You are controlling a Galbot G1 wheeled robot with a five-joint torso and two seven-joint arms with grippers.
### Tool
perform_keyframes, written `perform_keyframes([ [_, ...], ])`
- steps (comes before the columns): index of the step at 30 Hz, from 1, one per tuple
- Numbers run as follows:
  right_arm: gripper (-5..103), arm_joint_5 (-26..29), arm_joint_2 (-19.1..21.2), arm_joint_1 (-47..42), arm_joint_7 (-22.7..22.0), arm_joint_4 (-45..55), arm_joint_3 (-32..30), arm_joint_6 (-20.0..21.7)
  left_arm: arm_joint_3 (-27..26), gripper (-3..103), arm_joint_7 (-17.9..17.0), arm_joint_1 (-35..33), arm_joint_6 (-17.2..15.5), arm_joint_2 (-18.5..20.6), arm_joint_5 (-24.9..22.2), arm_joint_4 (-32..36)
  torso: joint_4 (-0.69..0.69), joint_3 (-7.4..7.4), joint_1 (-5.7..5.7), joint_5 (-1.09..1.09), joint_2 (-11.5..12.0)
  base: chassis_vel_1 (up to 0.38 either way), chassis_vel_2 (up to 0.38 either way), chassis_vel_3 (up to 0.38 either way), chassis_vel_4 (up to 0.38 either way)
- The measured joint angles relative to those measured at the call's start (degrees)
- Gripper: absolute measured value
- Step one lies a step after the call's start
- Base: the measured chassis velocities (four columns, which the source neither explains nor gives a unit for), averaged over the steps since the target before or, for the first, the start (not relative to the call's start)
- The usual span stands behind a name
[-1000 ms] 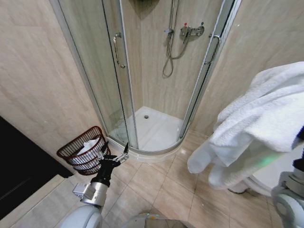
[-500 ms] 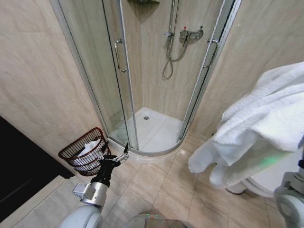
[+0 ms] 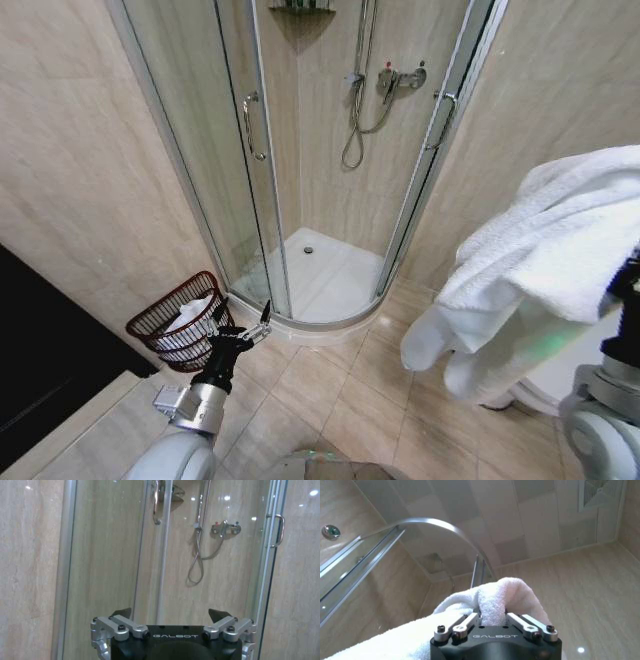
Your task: Discard the used towel into the hamper.
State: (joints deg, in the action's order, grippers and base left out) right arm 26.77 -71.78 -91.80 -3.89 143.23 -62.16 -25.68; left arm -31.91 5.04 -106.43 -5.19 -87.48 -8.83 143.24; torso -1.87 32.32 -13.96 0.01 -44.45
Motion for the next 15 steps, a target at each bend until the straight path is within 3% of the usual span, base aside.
perform_keyframes([
  [15,13,-3.1,-1.4,-1.3,0.1,0.0,2.4,-1.0,0.0,100,0.0,0.0,0.0,0.0,0.0,0.0,0.0,2.31,-1.75,-0.01,-4.1,0.0,0.0,0.0,0.0],
])
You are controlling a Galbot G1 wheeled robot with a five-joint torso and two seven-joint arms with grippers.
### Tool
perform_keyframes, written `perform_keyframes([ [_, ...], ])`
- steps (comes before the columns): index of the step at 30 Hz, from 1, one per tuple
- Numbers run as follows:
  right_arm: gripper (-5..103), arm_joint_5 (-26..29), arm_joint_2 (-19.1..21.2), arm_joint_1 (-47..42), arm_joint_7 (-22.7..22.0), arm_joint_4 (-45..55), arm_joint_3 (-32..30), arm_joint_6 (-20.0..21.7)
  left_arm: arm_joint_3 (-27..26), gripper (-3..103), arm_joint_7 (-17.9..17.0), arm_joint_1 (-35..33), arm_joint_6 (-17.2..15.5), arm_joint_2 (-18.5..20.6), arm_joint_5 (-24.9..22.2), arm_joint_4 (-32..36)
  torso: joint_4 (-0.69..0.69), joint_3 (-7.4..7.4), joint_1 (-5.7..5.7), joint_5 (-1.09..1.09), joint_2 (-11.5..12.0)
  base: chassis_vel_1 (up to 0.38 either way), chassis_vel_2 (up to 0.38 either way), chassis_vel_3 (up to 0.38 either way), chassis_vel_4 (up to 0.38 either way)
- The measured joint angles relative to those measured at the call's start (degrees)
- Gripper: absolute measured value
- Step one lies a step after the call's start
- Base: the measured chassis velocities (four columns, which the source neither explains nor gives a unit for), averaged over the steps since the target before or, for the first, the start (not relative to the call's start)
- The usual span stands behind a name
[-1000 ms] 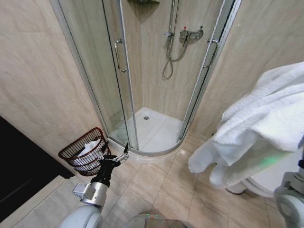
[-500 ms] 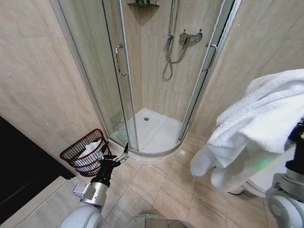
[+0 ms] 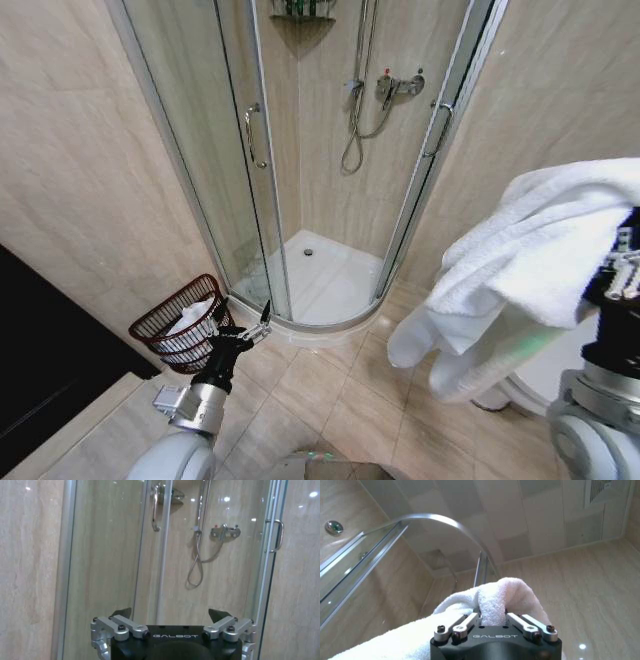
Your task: Discard the used towel into the hamper.
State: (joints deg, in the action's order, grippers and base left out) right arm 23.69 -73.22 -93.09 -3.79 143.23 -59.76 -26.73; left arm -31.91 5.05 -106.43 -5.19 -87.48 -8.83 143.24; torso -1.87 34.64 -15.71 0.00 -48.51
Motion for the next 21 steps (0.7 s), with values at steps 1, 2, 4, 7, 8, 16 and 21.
perform_keyframes([
  [1,13,-0.1,0.0,-0.1,0.0,0.0,0.0,-0.1,0.0,100,0.0,0.0,0.0,0.0,0.0,0.0,0.0,0.21,-0.15,0.0,-0.4,0.0,0.0,0.0,0.0],
  [2,13,-0.1,0.0,-0.1,0.0,0.0,0.0,-0.1,0.0,100,0.0,0.0,0.0,0.0,0.0,0.0,0.0,0.21,-0.15,0.0,-0.4,0.0,0.0,0.0,0.0],
  [4,13,-0.2,0.0,-0.5,0.1,0.0,0.0,-0.6,0.0,100,0.0,0.0,0.0,0.0,0.0,0.0,0.0,0.5,-0.36,0.0,-0.9,0.0,0.0,0.0,0.0],
  [7,13,-0.3,0.1,-0.7,0.1,0.0,0.0,-1.0,0.0,100,0.0,0.0,0.0,0.0,0.0,0.0,0.0,0.96,-0.68,0.0,-1.6,0.0,0.0,0.0,0.0],
  [8,13,-0.3,0.1,-0.6,0.1,0.0,-0.1,-1.1,0.0,100,0.0,0.0,0.0,0.0,0.0,0.0,0.0,1.14,-0.82,0.0,-2.0,0.0,0.0,0.0,0.0],
  [16,13,-0.9,0.2,0.0,-0.1,0.0,1.1,-0.9,0.0,100,0.0,0.0,0.0,0.0,0.0,0.0,0.0,2.31,-1.72,0.0,-4.0,0.0,0.0,0.0,0.0],
  [21,13,-1.2,0.6,0.5,0.0,0.0,1.4,-0.4,0.0,100,0.0,0.0,0.0,0.0,0.0,0.0,0.0,3.47,-2.64,0.0,-6.1,0.0,0.0,0.0,0.0],
])
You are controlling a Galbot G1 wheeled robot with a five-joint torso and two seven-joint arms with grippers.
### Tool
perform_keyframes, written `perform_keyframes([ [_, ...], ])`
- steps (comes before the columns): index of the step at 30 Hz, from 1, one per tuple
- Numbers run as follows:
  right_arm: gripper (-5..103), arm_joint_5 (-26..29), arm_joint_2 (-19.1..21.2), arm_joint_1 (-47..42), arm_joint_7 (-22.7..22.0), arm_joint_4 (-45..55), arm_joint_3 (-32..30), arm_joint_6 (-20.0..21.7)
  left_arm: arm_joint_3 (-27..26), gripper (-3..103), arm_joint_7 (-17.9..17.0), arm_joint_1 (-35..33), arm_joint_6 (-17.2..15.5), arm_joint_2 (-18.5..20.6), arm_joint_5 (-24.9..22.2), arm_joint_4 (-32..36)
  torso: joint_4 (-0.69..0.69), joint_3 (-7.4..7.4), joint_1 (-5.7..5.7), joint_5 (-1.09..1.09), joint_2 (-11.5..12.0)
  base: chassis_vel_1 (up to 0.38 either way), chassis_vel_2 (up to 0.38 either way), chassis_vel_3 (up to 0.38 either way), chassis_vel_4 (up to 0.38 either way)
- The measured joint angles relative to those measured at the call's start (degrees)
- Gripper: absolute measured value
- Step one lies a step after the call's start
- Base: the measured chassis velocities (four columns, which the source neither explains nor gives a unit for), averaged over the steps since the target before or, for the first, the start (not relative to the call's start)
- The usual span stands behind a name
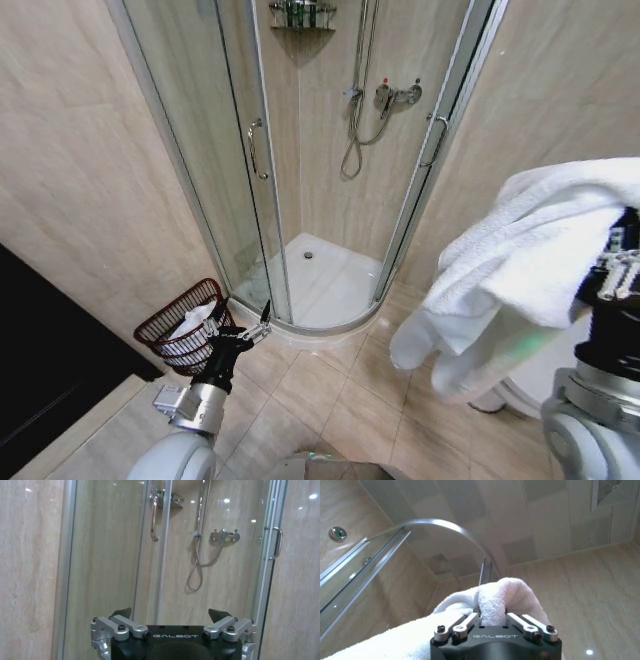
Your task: Discard the used towel into the hamper.
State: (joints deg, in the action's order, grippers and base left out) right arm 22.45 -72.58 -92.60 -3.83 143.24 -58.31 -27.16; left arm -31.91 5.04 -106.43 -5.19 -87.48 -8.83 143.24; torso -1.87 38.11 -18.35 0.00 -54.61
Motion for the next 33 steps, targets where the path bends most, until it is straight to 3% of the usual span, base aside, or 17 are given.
perform_keyframes([
  [33,13,1.8,1.5,0.6,0.0,0.0,-2.3,-0.3,0.0,100,0.0,0.0,0.0,0.0,0.0,0.0,0.0,5.07,-4.14,0.0,-9.2,0.0,0.0,0.0,0.0],
])
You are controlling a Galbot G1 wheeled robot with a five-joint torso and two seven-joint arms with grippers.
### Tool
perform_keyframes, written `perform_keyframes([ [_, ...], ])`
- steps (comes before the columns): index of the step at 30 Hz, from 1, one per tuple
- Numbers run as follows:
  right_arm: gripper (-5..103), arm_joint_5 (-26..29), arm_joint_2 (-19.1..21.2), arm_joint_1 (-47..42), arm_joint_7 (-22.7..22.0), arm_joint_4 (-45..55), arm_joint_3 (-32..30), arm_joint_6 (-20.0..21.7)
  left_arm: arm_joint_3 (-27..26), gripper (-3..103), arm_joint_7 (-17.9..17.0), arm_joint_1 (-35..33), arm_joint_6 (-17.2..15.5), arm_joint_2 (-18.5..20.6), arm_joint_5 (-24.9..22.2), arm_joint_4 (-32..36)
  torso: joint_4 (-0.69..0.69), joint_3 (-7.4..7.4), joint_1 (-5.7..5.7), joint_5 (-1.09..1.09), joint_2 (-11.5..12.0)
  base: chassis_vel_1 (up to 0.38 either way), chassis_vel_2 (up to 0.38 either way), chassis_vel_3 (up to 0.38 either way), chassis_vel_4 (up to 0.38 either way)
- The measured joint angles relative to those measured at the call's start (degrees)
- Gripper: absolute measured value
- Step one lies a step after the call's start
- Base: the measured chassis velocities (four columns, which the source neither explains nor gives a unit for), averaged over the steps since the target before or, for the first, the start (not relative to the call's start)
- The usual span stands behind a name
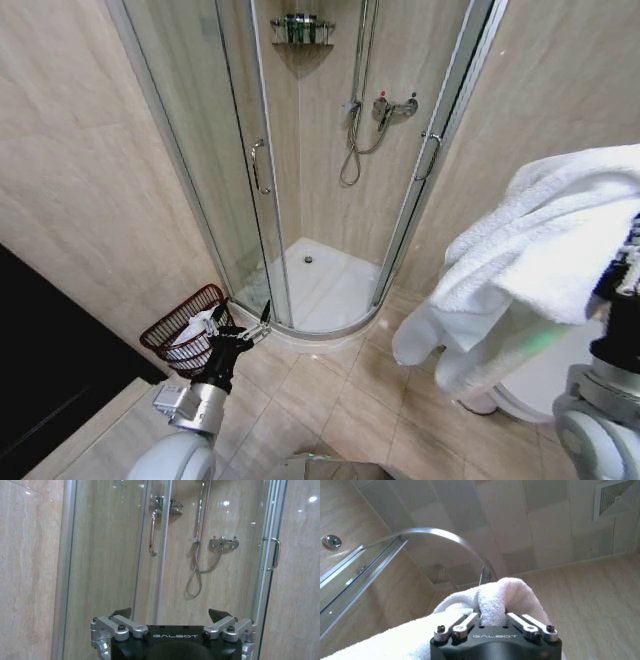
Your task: Discard the used towel into the hamper.
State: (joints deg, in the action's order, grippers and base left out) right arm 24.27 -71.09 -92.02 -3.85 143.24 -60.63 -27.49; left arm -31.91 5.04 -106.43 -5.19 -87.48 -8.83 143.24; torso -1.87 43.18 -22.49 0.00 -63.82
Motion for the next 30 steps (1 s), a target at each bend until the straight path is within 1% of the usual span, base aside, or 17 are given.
perform_keyframes([
  [4,13,-0.1,0.0,0.0,0.0,0.0,0.1,0.0,0.0,100,0.0,0.0,0.0,0.0,0.0,0.0,0.0,0.66,-0.51,0.0,-1.2,0.0,0.0,0.0,0.0],
  [5,13,-0.1,0.0,0.0,0.0,0.0,0.1,0.0,0.0,100,0.0,0.0,0.0,0.0,0.0,0.0,0.0,0.66,-0.51,0.0,-1.2,0.0,0.0,0.0,0.0],
  [9,13,-0.2,-0.1,0.1,0.0,0.0,0.1,0.0,0.0,100,0.0,0.0,0.0,0.0,0.0,0.0,0.0,1.49,-1.23,0.0,-2.7,0.0,0.0,0.0,0.0],
  [10,13,-0.2,-0.1,0.1,0.0,0.0,0.1,0.0,0.0,100,0.0,0.0,0.0,0.0,0.0,0.0,0.0,1.49,-1.23,0.0,-2.7,0.0,0.0,0.0,0.0],
  [14,13,-0.2,0.0,0.0,0.1,0.0,0.1,0.0,0.0,100,0.0,0.0,0.0,0.0,0.0,0.0,0.0,2.29,-1.87,0.0,-4.2,0.0,0.0,0.0,0.0],
  [15,13,-0.2,0.0,0.0,0.1,0.0,0.1,0.0,0.0,100,0.0,0.0,0.0,0.0,0.0,0.0,0.0,2.29,-1.87,0.0,-4.2,0.0,0.0,0.0,0.0],
  [19,13,-0.2,0.0,-0.1,0.0,0.0,0.1,0.0,0.0,100,0.0,0.0,0.0,0.0,0.0,0.0,0.0,3.17,-2.56,0.0,-5.7,0.0,0.0,0.0,0.0],
  [20,13,-0.2,0.0,-0.1,0.0,0.0,0.1,0.0,0.0,100,0.0,0.0,0.0,0.0,0.0,0.0,0.0,3.17,-2.56,0.0,-5.7,0.0,0.0,0.0,0.0],
  [24,13,-0.2,-0.1,-0.2,0.0,0.0,0.1,0.0,0.0,100,0.0,0.0,0.0,0.0,0.0,0.0,0.0,3.97,-3.21,0.0,-7.2,0.0,0.0,0.0,0.0],
  [25,13,-0.2,-0.1,-0.2,0.0,0.0,0.1,0.0,0.0,100,0.0,0.0,0.0,0.0,0.0,0.0,0.0,3.97,-3.21,0.0,-7.2,0.0,0.0,0.0,0.0],
  [29,13,-0.2,-0.2,-0.2,0.0,0.0,0.1,-0.1,0.0,100,0.0,0.0,0.0,0.0,0.0,0.0,0.0,4.83,-3.97,0.0,-8.8,0.0,0.0,0.0,0.0],
  [30,13,-0.2,-0.2,-0.2,0.0,0.0,0.1,-0.1,0.0,100,0.0,0.0,0.0,0.0,0.0,0.0,0.0,4.83,-3.97,0.0,-8.8,0.0,0.0,0.0,0.0],
])
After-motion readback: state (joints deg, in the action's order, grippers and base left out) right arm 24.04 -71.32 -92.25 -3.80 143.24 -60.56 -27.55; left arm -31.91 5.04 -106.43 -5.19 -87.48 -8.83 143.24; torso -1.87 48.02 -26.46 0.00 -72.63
